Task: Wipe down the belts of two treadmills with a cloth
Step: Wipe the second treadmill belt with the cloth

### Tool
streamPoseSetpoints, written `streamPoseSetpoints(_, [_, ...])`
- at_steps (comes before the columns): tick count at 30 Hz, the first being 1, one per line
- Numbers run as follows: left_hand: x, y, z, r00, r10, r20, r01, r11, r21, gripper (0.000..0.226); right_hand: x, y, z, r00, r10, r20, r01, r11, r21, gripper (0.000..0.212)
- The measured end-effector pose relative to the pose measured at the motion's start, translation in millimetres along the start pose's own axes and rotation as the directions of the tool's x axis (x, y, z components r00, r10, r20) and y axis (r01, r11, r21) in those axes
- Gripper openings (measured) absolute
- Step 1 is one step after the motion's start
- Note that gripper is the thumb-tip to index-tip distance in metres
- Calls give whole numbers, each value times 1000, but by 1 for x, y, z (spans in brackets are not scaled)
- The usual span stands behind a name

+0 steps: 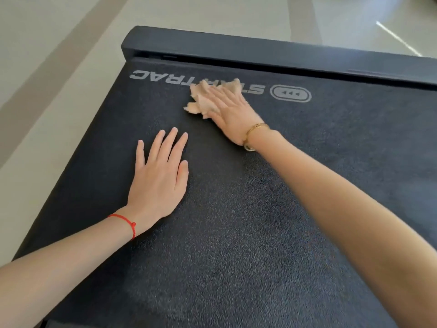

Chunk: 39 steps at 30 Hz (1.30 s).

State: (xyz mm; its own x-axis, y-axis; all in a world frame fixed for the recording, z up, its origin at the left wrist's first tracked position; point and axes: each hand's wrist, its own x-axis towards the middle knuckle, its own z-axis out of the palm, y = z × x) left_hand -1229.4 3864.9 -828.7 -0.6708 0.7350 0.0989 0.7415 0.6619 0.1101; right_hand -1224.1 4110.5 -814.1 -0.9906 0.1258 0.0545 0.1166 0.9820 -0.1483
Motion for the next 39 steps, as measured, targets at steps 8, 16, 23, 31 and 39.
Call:
streamPoseSetpoints(8, [2, 0, 1, 1000, -15, -8, 15, 1000, -28, 62, 33, 80, -3, 897, 438, -66, -437, 899, 27, 60])
streamPoseSetpoints(16, [2, 0, -1, 1000, -9, -10, 8, 998, -66, 63, -35, -18, -1, 998, 35, -43, -34, 999, 19, 55])
streamPoseSetpoints(23, [3, 0, -1, 1000, -11, 3, 11, 997, -73, 57, -103, 87, -22, 920, 376, -108, -381, 924, -31, 52])
streamPoseSetpoints(31, [3, 3, -2, 1000, -20, 7, 20, 997, -71, 56, -162, -26, -31, 984, 144, -109, -152, 986, -68, 49])
streamPoseSetpoints(39, [-7, 16, -5, 997, -34, 66, 39, 996, -83, 57, -222, 31, -20, 966, 238, -99, -242, 970, -27, 55])
